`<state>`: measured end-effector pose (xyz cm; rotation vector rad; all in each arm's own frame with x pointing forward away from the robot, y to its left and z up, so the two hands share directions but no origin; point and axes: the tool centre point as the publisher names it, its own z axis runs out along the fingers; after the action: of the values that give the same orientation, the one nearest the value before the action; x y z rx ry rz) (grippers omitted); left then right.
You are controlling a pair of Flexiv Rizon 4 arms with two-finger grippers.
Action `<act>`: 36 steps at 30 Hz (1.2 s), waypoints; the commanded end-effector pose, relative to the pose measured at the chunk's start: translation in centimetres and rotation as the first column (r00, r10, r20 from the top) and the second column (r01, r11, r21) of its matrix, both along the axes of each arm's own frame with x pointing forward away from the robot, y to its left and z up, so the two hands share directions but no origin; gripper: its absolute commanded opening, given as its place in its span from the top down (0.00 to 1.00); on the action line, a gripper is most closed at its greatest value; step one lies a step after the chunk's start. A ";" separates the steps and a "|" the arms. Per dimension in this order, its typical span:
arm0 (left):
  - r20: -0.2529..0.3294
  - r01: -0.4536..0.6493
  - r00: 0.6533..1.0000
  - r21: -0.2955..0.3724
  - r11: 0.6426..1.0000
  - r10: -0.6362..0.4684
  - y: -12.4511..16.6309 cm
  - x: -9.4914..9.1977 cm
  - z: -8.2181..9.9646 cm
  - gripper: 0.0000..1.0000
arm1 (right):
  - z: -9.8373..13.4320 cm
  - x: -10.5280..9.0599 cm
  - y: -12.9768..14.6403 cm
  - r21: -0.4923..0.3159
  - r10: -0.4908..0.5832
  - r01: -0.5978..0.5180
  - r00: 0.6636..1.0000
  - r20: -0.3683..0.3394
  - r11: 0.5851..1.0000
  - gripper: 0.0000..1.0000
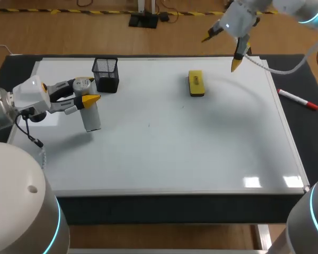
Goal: Pick up the inspection probe, press it on each red-marked spot on the whiteboard one by one, put down the probe, pick up the eraser, and wipe off all the red marks.
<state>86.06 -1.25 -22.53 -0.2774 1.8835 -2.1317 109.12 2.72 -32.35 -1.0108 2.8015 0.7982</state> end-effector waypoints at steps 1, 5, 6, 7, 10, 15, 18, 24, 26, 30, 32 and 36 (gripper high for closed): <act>0.000 -0.001 1.000 0.001 1.000 0.001 0.0 -0.1 0.1 1.00 | 1.2 0.6 -1.0 0.090 -0.129 0.137 0.988 -0.088 0.987 0.00; 0.000 -0.001 1.000 0.001 1.000 0.001 0.0 -0.1 0.1 1.00 | 2.1 1.0 -1.2 0.147 -0.161 0.171 0.984 -0.076 0.974 0.00; 0.000 -0.001 1.000 0.001 1.000 0.001 0.0 -0.1 0.1 1.00 | 2.3 1.1 -1.3 0.139 -0.179 0.189 0.980 -0.083 0.972 0.00; 0.000 -0.001 1.000 0.001 1.000 0.001 0.0 -0.1 0.1 1.00 | 2.5 1.1 -1.4 0.160 -0.192 0.200 0.979 -0.067 0.967 0.00; 0.000 -0.001 1.000 0.001 1.000 0.001 0.0 -0.1 0.1 1.00 | 3.3 1.1 -1.6 0.184 -0.222 0.228 0.974 -0.052 0.956 0.00; 0.000 -0.001 1.000 0.001 1.000 0.001 0.0 -0.1 0.1 1.00 | 3.5 1.1 -1.7 0.183 -0.231 0.239 0.971 -0.065 0.954 0.00; 0.000 -0.001 1.000 0.001 1.000 0.001 0.0 -0.1 0.1 1.00 | 3.5 1.1 -1.7 0.183 -0.231 0.239 0.971 -0.065 0.954 0.00; 0.000 -0.001 1.000 0.001 1.000 0.001 0.0 -0.1 0.1 1.00 | 3.5 1.1 -1.7 0.183 -0.231 0.239 0.971 -0.065 0.954 0.00; 0.010 0.013 1.000 0.004 1.000 -0.013 -0.2 0.1 0.9 1.00 | 3.5 1.1 -1.7 0.183 -0.231 0.239 0.971 -0.065 0.954 0.00; 0.031 0.064 0.998 -0.014 0.998 -0.063 -0.4 1.1 2.7 1.00 | 3.5 1.1 -1.7 0.183 -0.231 0.239 0.971 -0.065 0.954 0.00; 0.043 0.077 0.996 0.002 0.997 -0.077 -0.5 1.7 3.8 1.00 | 3.5 1.1 -1.7 0.183 -0.231 0.239 0.971 -0.065 0.954 0.00; 0.073 0.112 0.991 0.027 0.993 -0.114 -0.8 3.4 5.9 1.00 | 3.5 1.1 -1.7 0.183 -0.231 0.239 0.971 -0.065 0.954 0.00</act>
<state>87.77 -1.92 -17.76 -0.1316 1.8673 -2.1606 110.22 1.08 -28.94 -0.6205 2.7401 1.0443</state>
